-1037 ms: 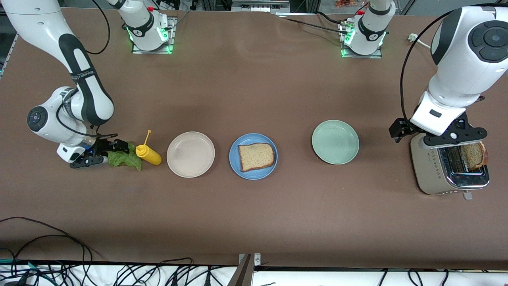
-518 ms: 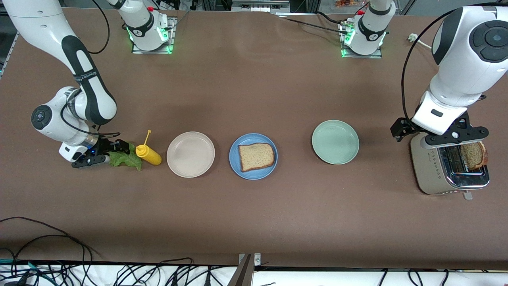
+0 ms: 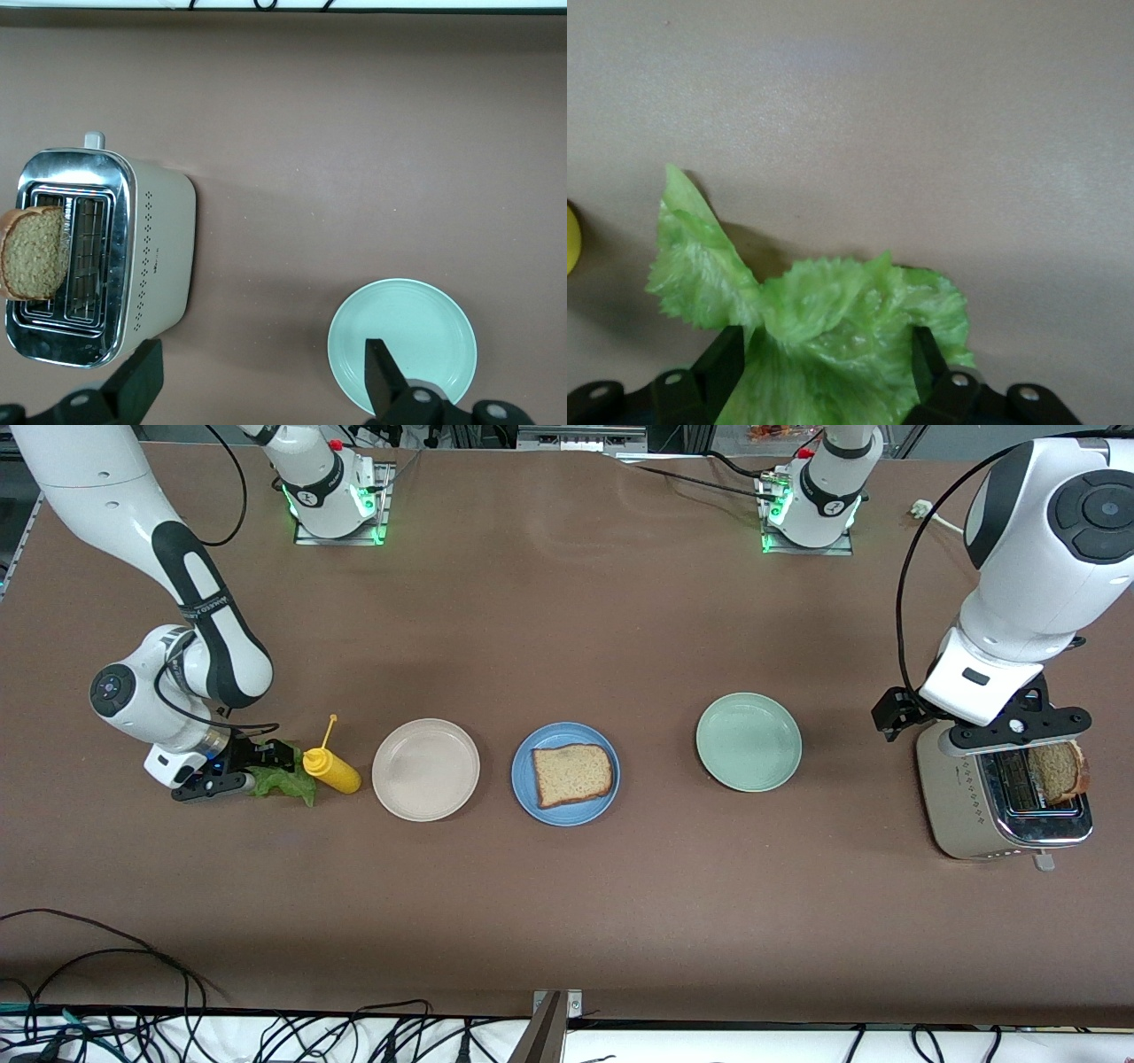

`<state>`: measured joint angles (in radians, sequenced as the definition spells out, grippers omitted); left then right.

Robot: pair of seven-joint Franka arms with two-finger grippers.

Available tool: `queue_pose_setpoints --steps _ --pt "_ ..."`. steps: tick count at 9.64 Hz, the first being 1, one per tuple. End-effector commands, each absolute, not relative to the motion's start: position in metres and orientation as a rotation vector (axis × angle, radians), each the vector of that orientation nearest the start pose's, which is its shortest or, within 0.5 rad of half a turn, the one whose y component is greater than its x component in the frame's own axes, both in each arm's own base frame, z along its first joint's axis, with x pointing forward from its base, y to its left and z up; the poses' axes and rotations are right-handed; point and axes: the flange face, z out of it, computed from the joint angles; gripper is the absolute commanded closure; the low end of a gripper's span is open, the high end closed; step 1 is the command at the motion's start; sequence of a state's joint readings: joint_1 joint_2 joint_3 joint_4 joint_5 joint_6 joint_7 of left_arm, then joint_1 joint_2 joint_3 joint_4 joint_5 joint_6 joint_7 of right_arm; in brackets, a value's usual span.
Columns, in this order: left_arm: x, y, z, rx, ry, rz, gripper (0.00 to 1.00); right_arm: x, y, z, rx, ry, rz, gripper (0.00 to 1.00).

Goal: Make sandwich in blue plate with both arms
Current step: 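Grasp the green lettuce leaf with the right gripper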

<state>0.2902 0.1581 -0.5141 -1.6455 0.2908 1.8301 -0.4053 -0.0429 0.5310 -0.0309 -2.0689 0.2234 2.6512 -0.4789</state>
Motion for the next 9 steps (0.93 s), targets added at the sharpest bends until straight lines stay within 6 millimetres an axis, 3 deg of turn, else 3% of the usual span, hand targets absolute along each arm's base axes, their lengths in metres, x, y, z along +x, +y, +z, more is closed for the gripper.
queue_pose_setpoints --steps 1,3,5,9 --pt "0.598 -0.092 0.536 -2.964 -0.158 -0.169 0.00 0.588 -0.050 0.171 -3.036 -0.340 -0.137 0.59" --pt "0.598 -0.092 0.536 -2.964 -0.159 -0.167 0.00 0.589 -0.049 0.178 -3.032 -0.341 -0.143 0.96" --pt "0.598 -0.093 0.536 -2.964 -0.156 -0.167 0.00 0.596 -0.047 0.200 -3.017 -0.348 -0.132 1.00" --pt "0.599 -0.089 0.537 -2.964 -0.145 -0.168 0.00 0.618 -0.039 0.289 -2.923 -0.369 -0.026 1.00"
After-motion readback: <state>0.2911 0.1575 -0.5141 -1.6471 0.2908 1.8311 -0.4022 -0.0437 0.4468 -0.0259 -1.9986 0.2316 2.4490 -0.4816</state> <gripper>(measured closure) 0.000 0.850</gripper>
